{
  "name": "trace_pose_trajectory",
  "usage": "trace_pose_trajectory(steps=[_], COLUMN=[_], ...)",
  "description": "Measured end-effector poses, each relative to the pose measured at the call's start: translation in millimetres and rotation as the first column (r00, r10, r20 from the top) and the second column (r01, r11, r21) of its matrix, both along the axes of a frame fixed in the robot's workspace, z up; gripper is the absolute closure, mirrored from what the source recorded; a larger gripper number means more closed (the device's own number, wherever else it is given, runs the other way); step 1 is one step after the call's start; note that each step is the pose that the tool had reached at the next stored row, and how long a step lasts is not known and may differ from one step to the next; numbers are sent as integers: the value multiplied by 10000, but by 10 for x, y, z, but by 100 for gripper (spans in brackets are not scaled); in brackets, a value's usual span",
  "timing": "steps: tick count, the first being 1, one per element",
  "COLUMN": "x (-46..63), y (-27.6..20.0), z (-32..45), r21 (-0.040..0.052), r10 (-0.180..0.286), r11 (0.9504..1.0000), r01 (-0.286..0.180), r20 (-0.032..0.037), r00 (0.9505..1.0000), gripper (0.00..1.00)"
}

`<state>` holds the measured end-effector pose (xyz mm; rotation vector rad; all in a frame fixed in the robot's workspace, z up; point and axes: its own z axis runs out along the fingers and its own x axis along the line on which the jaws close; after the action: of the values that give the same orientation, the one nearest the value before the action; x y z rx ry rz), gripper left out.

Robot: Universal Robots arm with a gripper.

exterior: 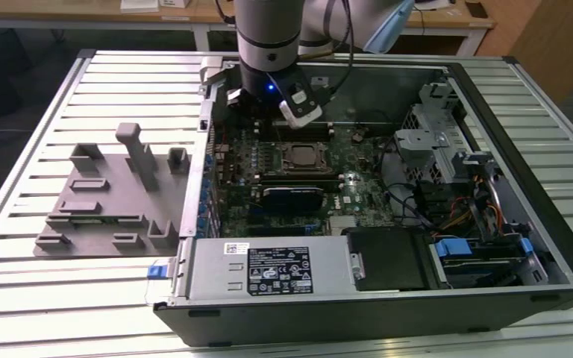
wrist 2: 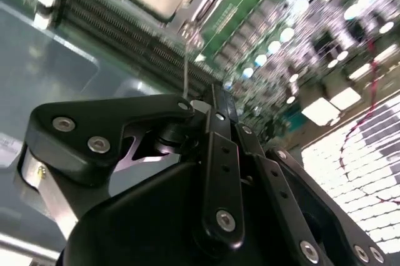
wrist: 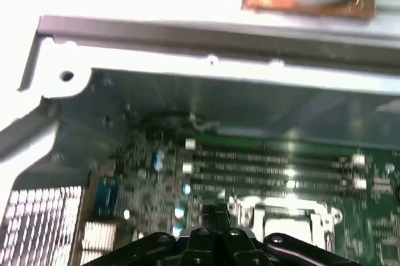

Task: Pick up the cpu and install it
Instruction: 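Install the first cpu locking lever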

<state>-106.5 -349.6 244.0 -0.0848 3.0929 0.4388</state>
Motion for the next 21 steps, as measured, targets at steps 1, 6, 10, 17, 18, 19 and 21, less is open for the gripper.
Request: trace_pose_trajectory(steps=[1,6,10,17,18,19,21], x=[-2,-2,-4,-11,-11,-12,-13], y=[0,0,0,0,0,0,-1], z=[0,0,0,0,0,0,0], r21=[64,105,142,424,464,517,628], r10=[-1,0,0,-1,0,0,1], r11=[10000,9999,9999,9991,9989,9987,9980], r01=[1,0,0,1,0,0,-1], r20=[0,-1,0,-1,-1,-1,-1], r00=[10000,10000,10000,10000,10000,10000,10000], gripper=[89,89,89,89,89,89,89])
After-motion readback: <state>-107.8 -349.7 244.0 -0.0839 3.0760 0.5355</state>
